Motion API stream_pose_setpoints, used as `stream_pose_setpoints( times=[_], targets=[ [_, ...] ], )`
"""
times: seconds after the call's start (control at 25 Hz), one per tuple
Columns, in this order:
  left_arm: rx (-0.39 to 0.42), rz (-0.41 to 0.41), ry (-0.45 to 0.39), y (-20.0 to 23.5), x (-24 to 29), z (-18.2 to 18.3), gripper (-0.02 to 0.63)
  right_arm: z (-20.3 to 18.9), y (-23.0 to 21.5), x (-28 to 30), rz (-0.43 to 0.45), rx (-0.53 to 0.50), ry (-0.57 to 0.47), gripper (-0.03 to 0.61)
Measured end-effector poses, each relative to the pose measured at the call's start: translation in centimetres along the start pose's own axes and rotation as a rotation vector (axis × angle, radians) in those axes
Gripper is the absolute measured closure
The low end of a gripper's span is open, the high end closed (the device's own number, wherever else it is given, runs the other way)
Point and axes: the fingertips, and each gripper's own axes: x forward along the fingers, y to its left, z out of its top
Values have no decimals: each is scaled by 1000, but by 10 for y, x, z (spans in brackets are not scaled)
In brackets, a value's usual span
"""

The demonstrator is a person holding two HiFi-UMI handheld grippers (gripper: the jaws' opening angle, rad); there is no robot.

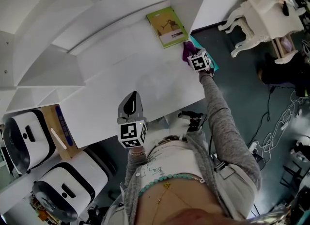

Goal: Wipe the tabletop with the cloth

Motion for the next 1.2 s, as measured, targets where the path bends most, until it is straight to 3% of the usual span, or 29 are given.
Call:
stream_pose_setpoints(
  times=[0.8,1.2],
  targets=[
    [44,-96,-2,-29,0,2,614,-57,3,-43,-41,85,-42,483],
    [12,-38,-16,-12,-26,-10,614,-61,6,-46,-48,87,-19,485]
  ],
)
